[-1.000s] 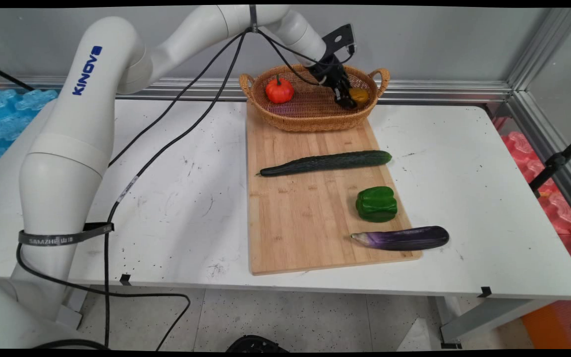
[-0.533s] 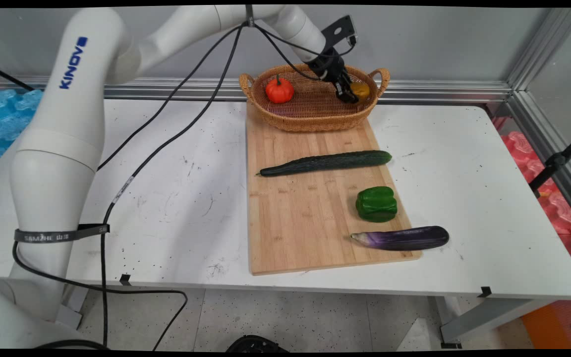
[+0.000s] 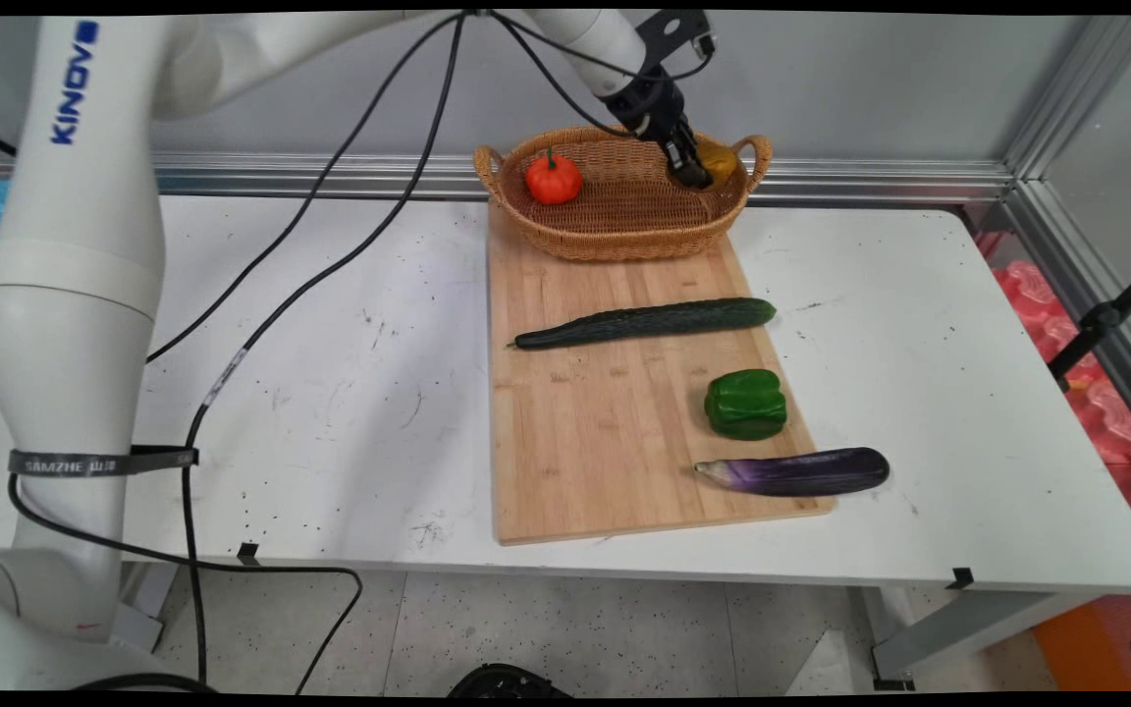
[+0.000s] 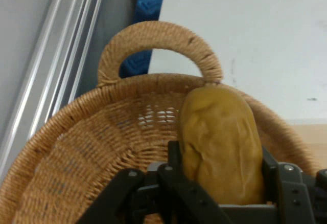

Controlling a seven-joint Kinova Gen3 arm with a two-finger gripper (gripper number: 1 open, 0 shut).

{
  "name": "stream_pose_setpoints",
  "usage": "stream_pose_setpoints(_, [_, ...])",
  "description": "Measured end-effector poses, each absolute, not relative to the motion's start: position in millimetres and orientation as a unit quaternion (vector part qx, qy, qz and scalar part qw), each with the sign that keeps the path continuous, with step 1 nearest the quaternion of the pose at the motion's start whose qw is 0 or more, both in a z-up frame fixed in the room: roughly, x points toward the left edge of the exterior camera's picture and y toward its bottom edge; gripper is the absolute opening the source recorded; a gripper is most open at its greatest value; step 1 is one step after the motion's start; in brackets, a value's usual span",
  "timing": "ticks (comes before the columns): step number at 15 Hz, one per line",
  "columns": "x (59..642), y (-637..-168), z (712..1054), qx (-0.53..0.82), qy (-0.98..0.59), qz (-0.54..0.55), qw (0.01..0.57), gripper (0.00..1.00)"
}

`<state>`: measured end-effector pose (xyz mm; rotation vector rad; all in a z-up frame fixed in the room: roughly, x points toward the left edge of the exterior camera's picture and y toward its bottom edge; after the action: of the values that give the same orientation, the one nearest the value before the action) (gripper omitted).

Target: Place the picked object on the cutting board

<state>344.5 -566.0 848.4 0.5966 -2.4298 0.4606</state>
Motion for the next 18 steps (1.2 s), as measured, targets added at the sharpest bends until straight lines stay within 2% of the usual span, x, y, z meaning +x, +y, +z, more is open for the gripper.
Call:
stream_pose_setpoints(5, [327, -525, 884, 0.236, -0.913, 0.157, 0.293, 0.0])
stream_pose_setpoints(10, [315, -483, 903, 0.24, -0.914, 0.141, 0.296, 0.0])
stream_pose_setpoints(18, [319, -382, 895, 0.234, -0.927, 0.098, 0.275, 0.0])
